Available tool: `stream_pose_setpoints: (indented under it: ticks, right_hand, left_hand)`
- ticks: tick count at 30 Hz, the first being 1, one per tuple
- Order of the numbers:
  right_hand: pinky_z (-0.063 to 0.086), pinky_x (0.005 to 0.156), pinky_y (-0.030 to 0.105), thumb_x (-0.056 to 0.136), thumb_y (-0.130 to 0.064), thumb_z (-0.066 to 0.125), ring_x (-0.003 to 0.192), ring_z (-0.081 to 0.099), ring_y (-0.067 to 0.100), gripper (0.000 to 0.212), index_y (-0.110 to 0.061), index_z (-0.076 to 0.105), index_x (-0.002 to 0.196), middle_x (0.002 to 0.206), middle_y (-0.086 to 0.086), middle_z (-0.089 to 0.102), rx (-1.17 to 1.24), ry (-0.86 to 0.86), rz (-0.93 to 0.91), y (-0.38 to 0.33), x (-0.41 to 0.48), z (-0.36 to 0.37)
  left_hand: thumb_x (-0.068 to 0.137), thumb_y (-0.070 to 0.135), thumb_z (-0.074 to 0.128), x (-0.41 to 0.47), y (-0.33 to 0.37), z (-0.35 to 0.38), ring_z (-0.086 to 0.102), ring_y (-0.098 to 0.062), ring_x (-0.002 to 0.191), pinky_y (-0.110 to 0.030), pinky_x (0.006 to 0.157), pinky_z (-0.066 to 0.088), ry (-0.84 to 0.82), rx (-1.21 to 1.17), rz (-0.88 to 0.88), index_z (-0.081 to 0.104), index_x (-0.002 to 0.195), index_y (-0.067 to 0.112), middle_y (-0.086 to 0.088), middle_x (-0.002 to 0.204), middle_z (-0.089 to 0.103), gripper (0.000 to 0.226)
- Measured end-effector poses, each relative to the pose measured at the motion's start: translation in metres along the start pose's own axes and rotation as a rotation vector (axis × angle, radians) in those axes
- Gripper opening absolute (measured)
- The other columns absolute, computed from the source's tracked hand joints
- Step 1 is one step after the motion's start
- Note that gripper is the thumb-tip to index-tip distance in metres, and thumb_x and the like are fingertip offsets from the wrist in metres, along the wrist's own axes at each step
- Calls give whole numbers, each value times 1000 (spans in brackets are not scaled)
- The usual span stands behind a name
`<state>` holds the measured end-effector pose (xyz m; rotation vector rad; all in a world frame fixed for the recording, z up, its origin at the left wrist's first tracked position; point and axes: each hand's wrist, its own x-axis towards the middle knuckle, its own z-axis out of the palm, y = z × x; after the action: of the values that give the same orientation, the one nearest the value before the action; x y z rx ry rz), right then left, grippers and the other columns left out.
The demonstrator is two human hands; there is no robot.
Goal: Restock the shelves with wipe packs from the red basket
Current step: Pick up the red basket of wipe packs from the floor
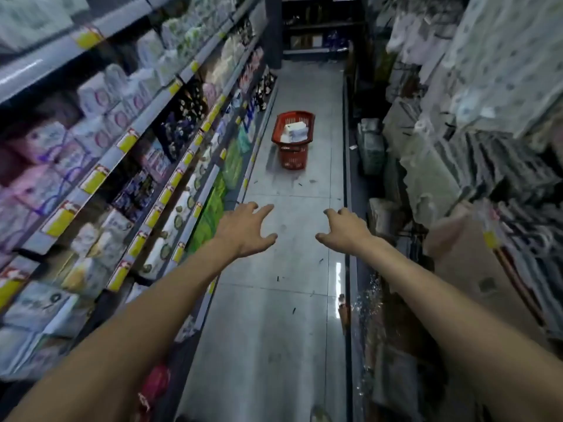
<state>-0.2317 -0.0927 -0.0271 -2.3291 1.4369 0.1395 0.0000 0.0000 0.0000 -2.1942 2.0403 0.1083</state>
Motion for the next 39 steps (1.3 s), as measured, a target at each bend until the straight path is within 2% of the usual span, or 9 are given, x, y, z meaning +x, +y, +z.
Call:
stream_pose_setpoints:
  ticks: [8,12,15,24,30,39]
  right_hand:
    - [41,105,47,94,-49,58,131,46,40,68,-16,39,151,145,18,46,-15,22,45,3,58,-54]
    - [41,106,48,94,-49,59,132,45,39,73,-19,33,155,146,17,45,-10,47,53,0,94,-76]
    - [42,105,49,93,-49,60,131,46,38,71,-19,37,153,145,17,46,-10,56,54,-5,130,-89]
    - [40,108,52,93,-49,61,133,45,40,68,-16,39,149,147,19,44,-49,91,146,-41,296,-144]
    - [42,109,51,93,-49,62,133,46,42,67,-16,41,147,145,20,45,-58,138,187,-70,405,-186]
    - [42,109,50,92,-50,61,133,45,40,68,-17,41,147,145,19,45,-66,137,240,-56,544,-225]
  left_hand:
    - [93,70,49,66,-39,-43,51,-33,134,-44,93,52,32,78,-25,25,162,33,-11,149,49,82]
    - [92,70,50,108,-59,-60,51,-35,134,-48,97,51,58,71,-31,27,162,32,-12,150,49,82]
    - [90,71,49,147,-79,-68,52,-34,133,-50,96,52,53,74,-19,29,161,32,-12,148,51,84]
    - [93,72,46,304,-188,-93,53,-32,131,-49,98,50,94,105,32,24,163,32,-12,146,51,83]
    - [91,77,43,411,-270,-105,55,-32,128,-47,94,54,101,119,69,24,162,34,-11,143,53,85]
    - [93,71,49,567,-308,-119,59,-32,124,-45,90,56,88,51,131,28,161,33,-12,141,54,81]
